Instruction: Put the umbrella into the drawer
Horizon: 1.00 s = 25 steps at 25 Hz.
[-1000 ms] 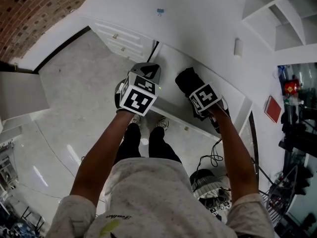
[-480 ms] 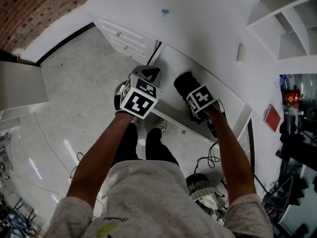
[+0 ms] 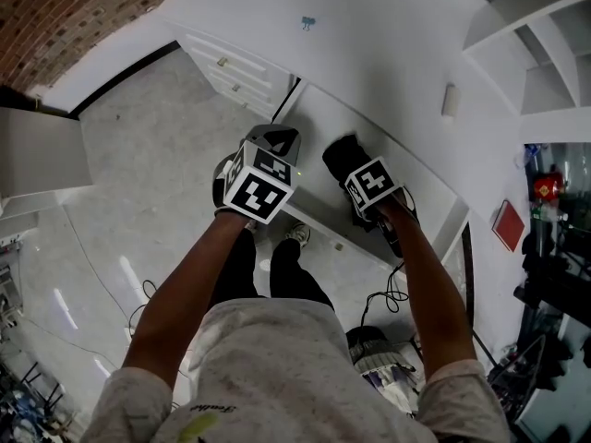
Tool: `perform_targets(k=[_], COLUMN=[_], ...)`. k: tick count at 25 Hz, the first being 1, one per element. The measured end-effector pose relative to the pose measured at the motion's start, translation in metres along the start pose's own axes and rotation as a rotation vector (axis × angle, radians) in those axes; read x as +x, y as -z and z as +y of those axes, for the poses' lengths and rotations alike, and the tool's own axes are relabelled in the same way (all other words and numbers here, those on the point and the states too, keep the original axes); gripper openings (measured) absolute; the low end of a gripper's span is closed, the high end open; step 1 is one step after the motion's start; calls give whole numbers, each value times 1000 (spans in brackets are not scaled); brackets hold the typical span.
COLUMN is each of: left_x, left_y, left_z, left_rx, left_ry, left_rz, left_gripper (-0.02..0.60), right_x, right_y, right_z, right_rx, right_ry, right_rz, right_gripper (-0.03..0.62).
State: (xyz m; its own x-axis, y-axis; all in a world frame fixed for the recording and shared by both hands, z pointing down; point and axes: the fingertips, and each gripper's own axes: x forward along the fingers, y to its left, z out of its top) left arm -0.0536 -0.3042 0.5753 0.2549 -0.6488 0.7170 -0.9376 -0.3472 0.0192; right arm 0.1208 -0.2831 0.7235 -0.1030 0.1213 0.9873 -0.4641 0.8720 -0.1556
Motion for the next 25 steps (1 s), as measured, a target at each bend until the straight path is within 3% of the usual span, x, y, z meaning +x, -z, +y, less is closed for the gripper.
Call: perform_targets(k=[25], left_x=[-13], left_y=[7], left_z=[0], left_rx=[1], left_ry=[-35], left_rz=[16], left_gripper=[-3], right_x=[3], right_y=[-1], right_z=[3], right_rx=[23], right_ry=[-1], right_rz=[-68], right_gripper=[273])
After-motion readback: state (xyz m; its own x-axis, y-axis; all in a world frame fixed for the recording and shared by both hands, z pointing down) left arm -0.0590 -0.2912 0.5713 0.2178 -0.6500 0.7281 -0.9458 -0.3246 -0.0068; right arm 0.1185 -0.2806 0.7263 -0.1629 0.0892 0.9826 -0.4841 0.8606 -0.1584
